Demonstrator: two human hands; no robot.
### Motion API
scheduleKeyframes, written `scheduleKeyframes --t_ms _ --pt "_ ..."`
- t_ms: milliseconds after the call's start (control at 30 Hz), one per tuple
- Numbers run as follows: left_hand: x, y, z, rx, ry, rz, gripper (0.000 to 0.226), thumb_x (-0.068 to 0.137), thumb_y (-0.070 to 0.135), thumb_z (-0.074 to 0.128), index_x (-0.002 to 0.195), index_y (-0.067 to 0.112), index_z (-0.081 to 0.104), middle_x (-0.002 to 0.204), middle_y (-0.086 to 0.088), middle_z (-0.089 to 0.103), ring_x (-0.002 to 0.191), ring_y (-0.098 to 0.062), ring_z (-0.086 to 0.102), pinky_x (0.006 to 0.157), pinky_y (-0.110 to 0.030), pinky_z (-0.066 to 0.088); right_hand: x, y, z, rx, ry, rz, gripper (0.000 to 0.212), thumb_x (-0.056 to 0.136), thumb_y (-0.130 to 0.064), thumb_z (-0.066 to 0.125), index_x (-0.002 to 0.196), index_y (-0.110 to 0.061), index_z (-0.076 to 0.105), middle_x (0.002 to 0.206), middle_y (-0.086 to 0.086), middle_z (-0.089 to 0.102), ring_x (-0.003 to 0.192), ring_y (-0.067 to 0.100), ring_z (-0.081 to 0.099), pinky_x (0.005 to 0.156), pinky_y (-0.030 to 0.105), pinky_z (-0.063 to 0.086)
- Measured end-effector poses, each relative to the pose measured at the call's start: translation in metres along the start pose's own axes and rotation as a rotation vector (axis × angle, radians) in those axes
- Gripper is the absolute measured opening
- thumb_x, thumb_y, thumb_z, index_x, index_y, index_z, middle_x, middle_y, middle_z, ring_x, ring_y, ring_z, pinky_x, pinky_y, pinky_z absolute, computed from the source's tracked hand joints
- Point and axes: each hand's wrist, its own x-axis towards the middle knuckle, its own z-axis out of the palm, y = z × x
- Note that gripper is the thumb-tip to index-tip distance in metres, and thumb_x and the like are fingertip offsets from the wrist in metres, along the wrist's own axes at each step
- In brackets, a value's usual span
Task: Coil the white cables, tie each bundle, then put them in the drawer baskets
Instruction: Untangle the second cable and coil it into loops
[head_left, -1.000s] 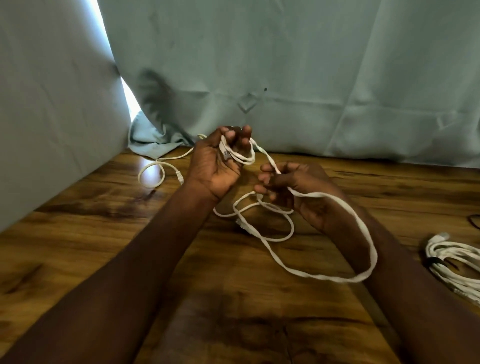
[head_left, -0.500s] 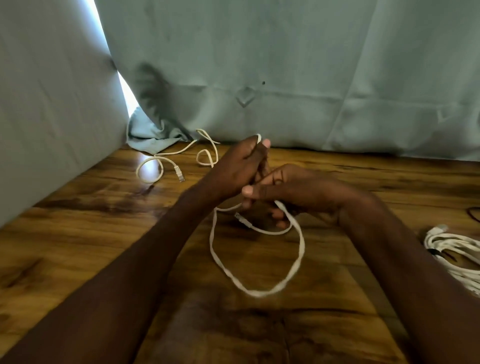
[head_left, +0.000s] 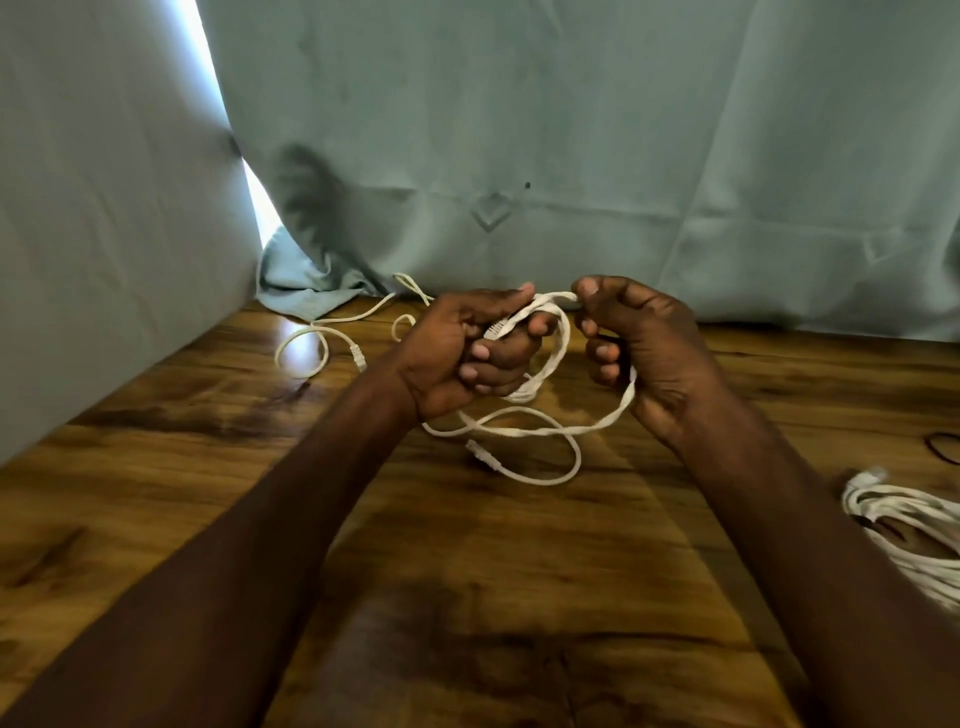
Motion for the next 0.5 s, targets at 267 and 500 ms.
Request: scheduleKeyframes --t_ms 267,500 --pt "0.009 -0.011 0.003 -0.435 -0.136 0.092 0.038 0.109 0.029 0.022 0.097 0.007 0.051 0.054 0.006 0.026 0.041 -0.008 0.019 0.048 -0.025 0.021 -0.002 0.012 0.015 -0.059 -0.006 0.061 0.017 0.104 -0.030 0.062 0.100 -0.020 0.074 0.064 -0.006 0.064 0.042 0.007 0.030 0.039 0.015 0.021" --pt "0.011 -0.002 -0.022 -0.684 0.011 0.378 0.018 0.103 0.011 0.042 0.088 0.010 0.051 0.053 0.003 0.044 0.038 -0.011 0.039 0.043 -0.024 0.036 -0.007 0.027 0.030 -0.038 0.007 0.188 0.015 0.103 -0.014 0.061 0.107 -0.004 0.071 0.075 0.006 0.067 0.043 0.009 0.052 0.038 0.021 0.043"
